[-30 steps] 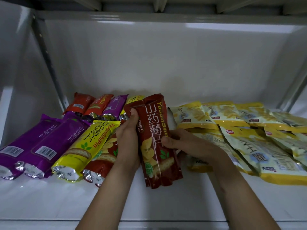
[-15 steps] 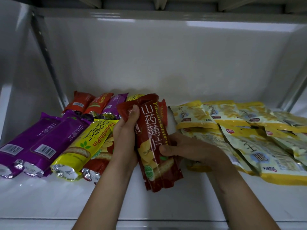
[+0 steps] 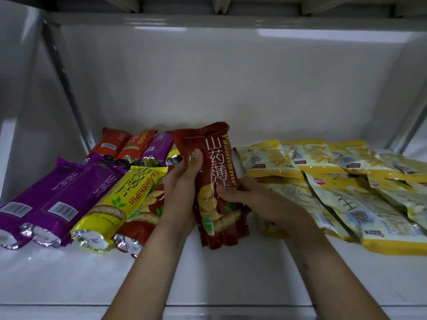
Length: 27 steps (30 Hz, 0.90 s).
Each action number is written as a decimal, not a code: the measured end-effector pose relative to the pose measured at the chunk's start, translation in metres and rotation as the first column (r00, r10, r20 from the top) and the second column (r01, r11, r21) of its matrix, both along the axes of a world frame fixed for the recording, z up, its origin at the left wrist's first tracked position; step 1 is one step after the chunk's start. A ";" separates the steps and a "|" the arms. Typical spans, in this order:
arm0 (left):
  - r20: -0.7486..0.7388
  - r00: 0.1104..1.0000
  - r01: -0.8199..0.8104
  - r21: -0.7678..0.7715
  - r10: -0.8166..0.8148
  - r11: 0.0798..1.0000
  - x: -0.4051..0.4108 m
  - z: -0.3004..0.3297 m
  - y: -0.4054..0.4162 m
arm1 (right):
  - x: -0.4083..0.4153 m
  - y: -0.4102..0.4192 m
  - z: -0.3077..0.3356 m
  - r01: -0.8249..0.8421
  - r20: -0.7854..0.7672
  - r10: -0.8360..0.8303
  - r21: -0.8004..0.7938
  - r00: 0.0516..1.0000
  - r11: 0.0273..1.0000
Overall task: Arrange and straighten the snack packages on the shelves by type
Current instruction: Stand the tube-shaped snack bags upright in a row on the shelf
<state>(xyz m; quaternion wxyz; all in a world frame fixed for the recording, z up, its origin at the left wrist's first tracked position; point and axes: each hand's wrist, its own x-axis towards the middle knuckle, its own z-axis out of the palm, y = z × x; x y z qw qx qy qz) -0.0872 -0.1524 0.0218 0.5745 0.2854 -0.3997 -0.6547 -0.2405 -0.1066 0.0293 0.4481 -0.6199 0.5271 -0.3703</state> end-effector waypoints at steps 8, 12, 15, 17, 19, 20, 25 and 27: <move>-0.016 0.996 0.087 -0.050 -0.088 0.995 -0.004 -0.005 -0.003 | -0.008 -0.004 0.001 0.170 0.035 -0.167 -0.133 0.985 0.976; 0.040 0.966 0.257 -0.129 -0.254 0.958 -0.007 -0.009 -0.005 | -0.011 -0.013 -0.003 0.327 0.045 -0.327 -0.265 0.944 0.907; 0.195 0.961 0.232 -0.189 -0.194 0.954 -0.011 -0.013 -0.002 | -0.014 -0.015 -0.002 0.462 0.164 -0.432 -0.299 0.887 0.835; 0.275 0.951 0.200 -0.197 -0.142 0.960 -0.013 -0.015 0.001 | -0.013 -0.016 -0.003 0.483 0.222 -0.434 -0.286 0.873 0.827; 0.333 0.938 0.173 -0.215 -0.094 0.961 -0.013 -0.016 0.002 | -0.011 -0.017 -0.004 0.487 0.235 -0.434 -0.271 0.870 0.830; 0.346 0.935 0.159 -0.231 -0.071 0.960 -0.012 -0.017 0.001 | -0.010 -0.017 -0.004 0.496 0.238 -0.442 -0.273 0.865 0.824; 0.386 0.922 0.148 -0.272 -0.033 0.951 -0.011 -0.019 -0.001 | -0.013 -0.016 0.003 0.556 0.470 -0.395 -0.273 0.789 0.785; 0.398 0.915 0.189 -0.269 -0.070 0.944 -0.012 -0.020 -0.001 | -0.017 -0.016 0.004 0.590 0.505 -0.413 -0.262 0.758 0.763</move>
